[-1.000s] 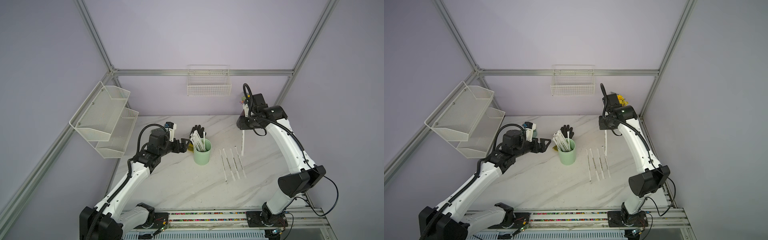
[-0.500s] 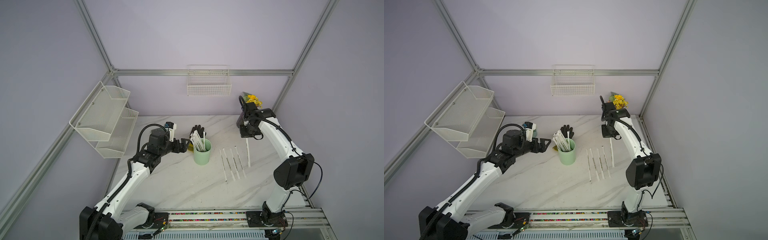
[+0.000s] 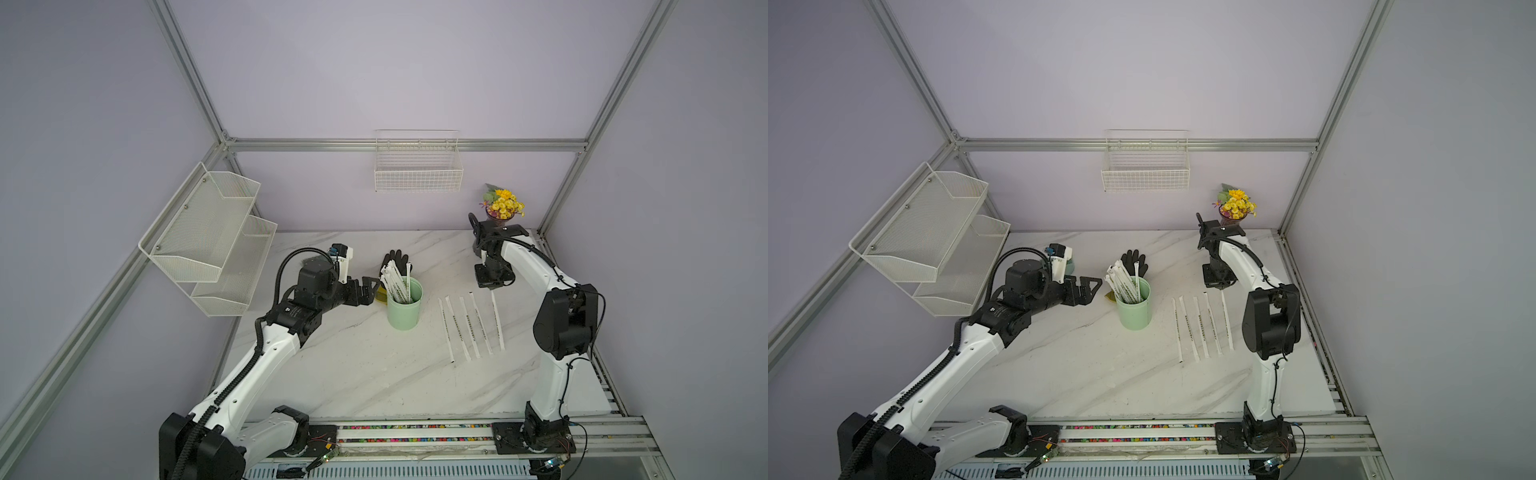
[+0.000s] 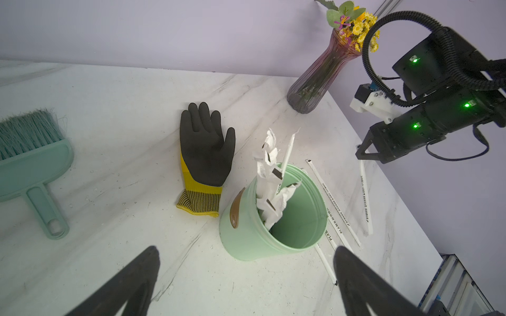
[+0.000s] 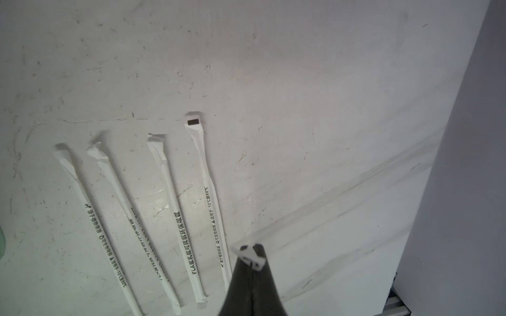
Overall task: Take the straws out of the storage container
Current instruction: Place the straw at the center of the board.
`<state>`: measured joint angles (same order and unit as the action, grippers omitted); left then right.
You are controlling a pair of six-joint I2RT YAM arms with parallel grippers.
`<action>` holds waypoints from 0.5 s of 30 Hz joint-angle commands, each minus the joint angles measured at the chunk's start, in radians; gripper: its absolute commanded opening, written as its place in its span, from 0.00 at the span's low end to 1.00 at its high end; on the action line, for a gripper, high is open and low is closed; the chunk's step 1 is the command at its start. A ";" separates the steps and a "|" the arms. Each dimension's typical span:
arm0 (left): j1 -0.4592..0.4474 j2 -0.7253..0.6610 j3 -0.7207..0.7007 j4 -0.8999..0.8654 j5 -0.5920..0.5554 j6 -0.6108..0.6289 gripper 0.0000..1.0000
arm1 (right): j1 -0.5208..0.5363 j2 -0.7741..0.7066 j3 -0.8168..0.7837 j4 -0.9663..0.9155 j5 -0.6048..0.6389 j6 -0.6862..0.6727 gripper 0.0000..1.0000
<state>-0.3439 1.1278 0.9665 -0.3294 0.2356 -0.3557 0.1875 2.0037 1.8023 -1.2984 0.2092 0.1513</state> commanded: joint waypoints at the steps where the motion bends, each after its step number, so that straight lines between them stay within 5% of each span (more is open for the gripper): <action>1: -0.004 -0.003 0.017 0.030 0.011 0.014 0.98 | -0.009 0.021 0.014 -0.008 -0.013 0.003 0.00; 15: -0.004 0.006 0.014 0.032 0.011 0.015 0.98 | -0.045 0.154 0.076 -0.006 -0.031 -0.012 0.00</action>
<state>-0.3439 1.1332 0.9665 -0.3294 0.2356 -0.3553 0.1528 2.1361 1.8431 -1.2980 0.1852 0.1501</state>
